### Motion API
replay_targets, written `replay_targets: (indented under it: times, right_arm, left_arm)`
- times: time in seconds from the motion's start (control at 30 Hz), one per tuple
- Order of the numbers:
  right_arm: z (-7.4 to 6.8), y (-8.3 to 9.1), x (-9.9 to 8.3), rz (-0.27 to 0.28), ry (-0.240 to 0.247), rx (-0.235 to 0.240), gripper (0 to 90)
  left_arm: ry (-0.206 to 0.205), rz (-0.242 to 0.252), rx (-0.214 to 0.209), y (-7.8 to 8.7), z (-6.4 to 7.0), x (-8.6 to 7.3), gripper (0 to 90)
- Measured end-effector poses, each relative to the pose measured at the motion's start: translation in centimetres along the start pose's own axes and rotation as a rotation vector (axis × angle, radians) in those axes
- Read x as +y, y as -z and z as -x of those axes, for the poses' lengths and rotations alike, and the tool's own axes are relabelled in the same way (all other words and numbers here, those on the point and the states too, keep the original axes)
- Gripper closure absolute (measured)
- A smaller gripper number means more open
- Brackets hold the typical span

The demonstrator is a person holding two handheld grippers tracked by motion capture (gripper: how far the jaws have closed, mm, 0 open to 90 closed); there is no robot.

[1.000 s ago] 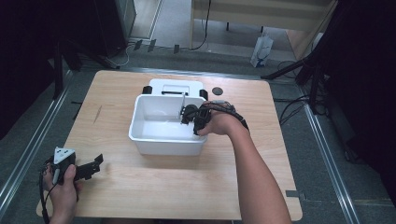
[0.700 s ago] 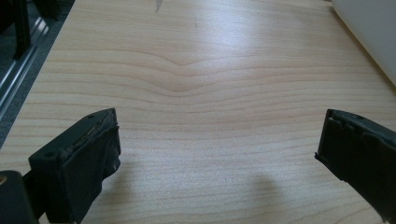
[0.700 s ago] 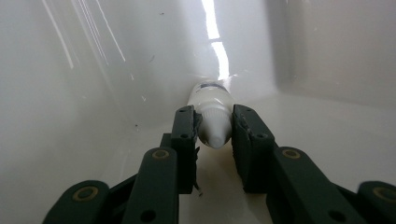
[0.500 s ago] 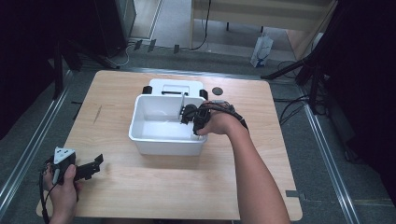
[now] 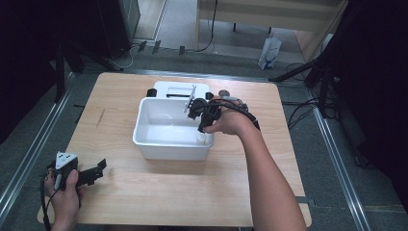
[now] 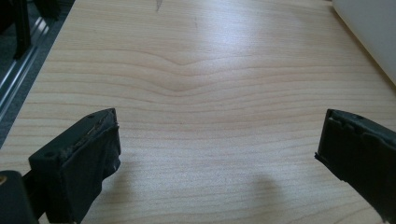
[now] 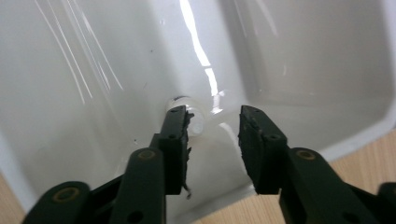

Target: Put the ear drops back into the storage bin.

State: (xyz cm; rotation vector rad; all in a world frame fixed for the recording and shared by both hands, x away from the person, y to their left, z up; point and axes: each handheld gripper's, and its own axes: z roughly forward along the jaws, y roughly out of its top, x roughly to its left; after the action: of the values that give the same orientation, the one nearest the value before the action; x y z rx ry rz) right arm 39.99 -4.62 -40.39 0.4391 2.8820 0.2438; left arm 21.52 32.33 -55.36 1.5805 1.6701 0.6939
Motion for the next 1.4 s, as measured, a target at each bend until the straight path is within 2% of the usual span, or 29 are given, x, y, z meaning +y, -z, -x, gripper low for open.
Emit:
replay_targets:
  times: [0.07, 0.1, 0.13, 0.3, 0.37, 0.5, 0.67, 0.73, 1.0, 1.4]
  right_arm:
    - [0.1, 0.8, 0.0, 0.021, -0.003, -0.004, 53.2]
    - [0.1, 1.3, -0.1, 0.012, -0.028, 0.004, 50.6]
    - [0.2, 1.5, -0.1, 0.016, -0.031, 0.006, 48.7]
    - [0.3, 3.5, -0.6, 0.051, -0.086, -0.035, 35.8]
    - [0.3, 4.0, -0.9, 0.053, -0.104, -0.044, 26.2]
    - [0.7, 4.6, -1.6, 0.032, -0.157, -0.078, 0.5]
    - [1.0, 5.2, -2.9, 0.025, -0.208, -0.106, 0.0]
    - [1.0, 5.4, -3.5, 0.025, -0.219, -0.102, 0.0]
    - [0.7, 5.5, -5.6, 0.023, -0.229, -0.102, 0.0]
    - [0.7, 4.8, -9.0, 0.015, -0.283, -0.104, 0.0]
  left_arm:
    - [0.000, 0.000, 0.001, 0.0, 0.0, 0.0, 0.2]
    - [0.001, -0.001, 0.000, 0.0, 0.0, 0.0, 0.2]
    - [0.001, -0.001, 0.002, 0.0, 0.0, 0.0, 0.2]
    - [0.001, -0.003, 0.000, 0.0, 0.0, 0.0, 0.2]
    - [0.001, -0.003, 0.000, 0.0, 0.0, 0.0, 0.2]
    - [0.001, -0.004, 0.000, 0.0, 0.0, 0.0, 0.2]
    - [0.001, -0.004, 0.000, 0.0, 0.0, 0.0, 0.2]
    - [0.001, -0.004, 0.000, 0.0, 0.0, 0.0, 0.2]
    - [0.000, -0.003, 0.000, 0.0, 0.0, 0.0, 0.2]
    - [0.000, 0.002, 0.000, 0.0, 0.0, 0.0, 0.2]
